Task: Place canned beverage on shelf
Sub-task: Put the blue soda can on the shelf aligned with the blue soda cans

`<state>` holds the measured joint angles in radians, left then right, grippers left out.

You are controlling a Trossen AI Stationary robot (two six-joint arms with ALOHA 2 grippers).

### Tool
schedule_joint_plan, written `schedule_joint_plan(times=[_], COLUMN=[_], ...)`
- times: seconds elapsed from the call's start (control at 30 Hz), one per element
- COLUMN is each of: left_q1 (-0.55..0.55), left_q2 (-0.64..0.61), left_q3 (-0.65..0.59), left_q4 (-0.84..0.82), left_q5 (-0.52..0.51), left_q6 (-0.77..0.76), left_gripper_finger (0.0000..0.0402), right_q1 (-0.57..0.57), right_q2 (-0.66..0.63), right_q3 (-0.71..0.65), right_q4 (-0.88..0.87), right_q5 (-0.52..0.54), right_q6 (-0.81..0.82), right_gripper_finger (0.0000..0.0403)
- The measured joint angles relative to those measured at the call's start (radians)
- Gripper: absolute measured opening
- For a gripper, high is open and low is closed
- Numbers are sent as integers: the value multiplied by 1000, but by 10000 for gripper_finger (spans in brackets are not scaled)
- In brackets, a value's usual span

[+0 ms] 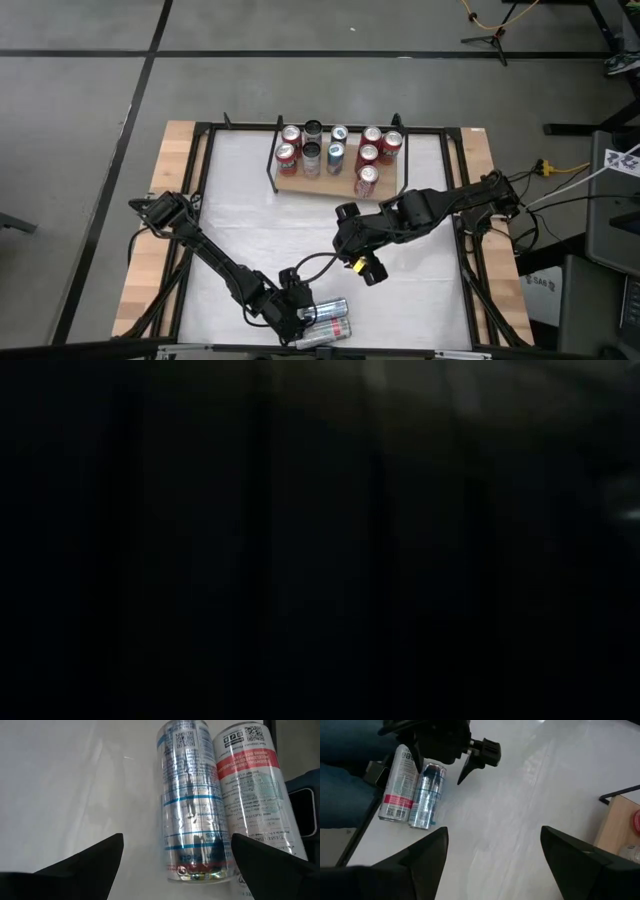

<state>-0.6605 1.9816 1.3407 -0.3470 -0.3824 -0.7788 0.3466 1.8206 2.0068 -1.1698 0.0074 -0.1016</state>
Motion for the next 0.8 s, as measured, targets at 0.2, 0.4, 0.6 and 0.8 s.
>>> schedule_joint_plan(times=[0.2,0.4,0.6,0.8], left_q1=[-4,-6,-5,14], left_q2=[0,25,57,58], left_q3=[0,0,0,0], left_q4=[0,14,-1,-33], left_q5=[14,33,17,-96], left_q6=[-26,-39,-56,-58], left_gripper_finger=[363,363,363,363], right_q1=[0,0,0,0], right_q2=[0,0,1,1], right_q3=[0,0,0,0], right_q4=[0,0,1,-10], right_q5=[0,0,1,0], right_q6=[0,0,0,1], right_gripper_finger=[308,308,308,308])
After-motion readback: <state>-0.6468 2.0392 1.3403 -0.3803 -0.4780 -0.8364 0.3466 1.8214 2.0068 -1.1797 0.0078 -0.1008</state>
